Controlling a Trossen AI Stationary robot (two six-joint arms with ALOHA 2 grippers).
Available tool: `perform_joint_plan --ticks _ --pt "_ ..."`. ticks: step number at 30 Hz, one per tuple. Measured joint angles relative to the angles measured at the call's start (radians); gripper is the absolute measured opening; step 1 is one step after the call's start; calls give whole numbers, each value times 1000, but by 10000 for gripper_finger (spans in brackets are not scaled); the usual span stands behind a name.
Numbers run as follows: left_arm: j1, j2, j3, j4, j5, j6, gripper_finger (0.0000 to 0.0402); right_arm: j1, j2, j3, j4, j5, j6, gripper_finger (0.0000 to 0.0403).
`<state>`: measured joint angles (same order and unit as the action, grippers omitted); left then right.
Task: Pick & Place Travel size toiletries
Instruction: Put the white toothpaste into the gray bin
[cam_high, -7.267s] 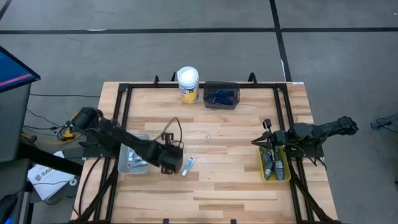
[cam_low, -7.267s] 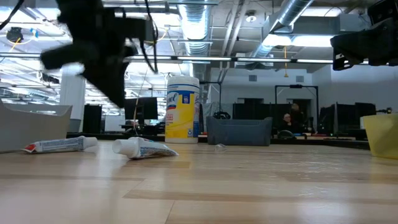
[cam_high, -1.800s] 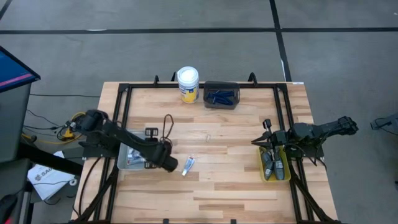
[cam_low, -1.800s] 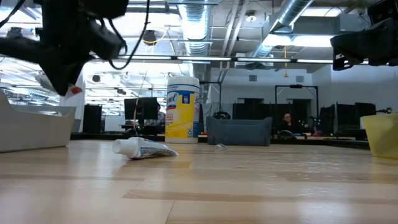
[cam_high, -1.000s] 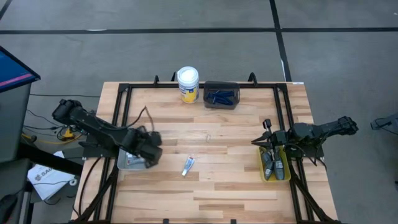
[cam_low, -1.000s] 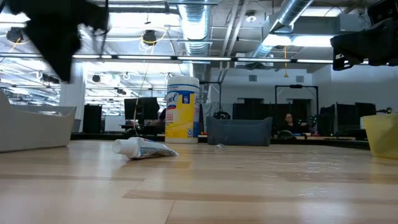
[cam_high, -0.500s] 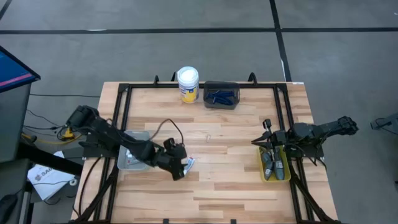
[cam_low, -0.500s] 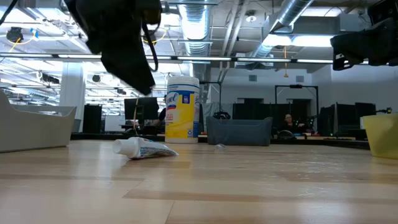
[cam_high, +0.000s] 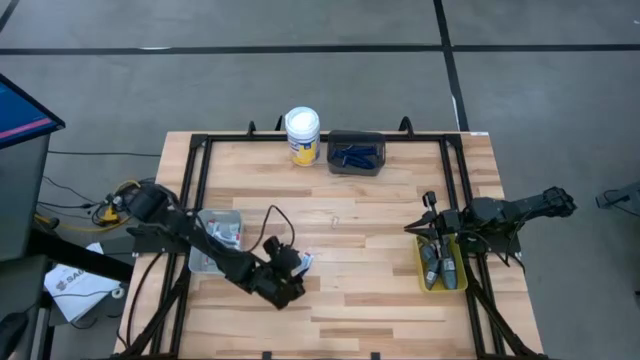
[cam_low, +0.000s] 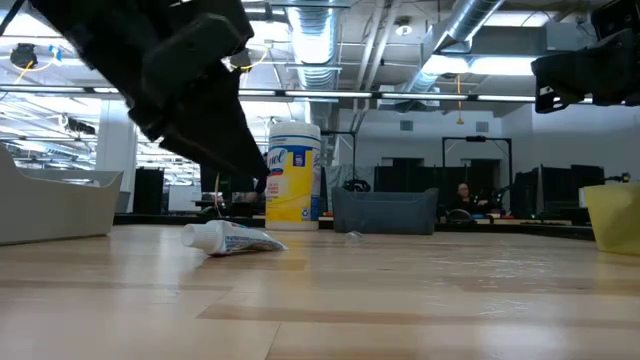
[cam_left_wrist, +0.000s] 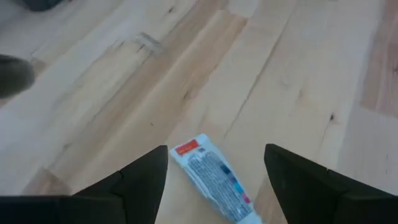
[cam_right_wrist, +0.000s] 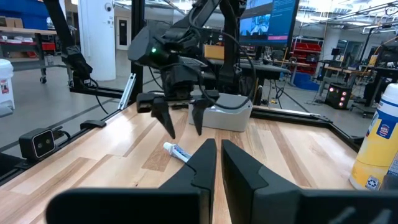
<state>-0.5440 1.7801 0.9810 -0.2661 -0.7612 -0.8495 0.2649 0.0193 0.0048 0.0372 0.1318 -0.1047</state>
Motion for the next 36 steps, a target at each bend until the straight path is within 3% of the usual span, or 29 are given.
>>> perform_joint_plan --ticks 22,36 --pt "-80 241 4 79 -64 -254 254 0 0 0 0 0 0 17" --pt "-85 210 1 67 -47 -217 84 0 0 0 0 0 0 17"
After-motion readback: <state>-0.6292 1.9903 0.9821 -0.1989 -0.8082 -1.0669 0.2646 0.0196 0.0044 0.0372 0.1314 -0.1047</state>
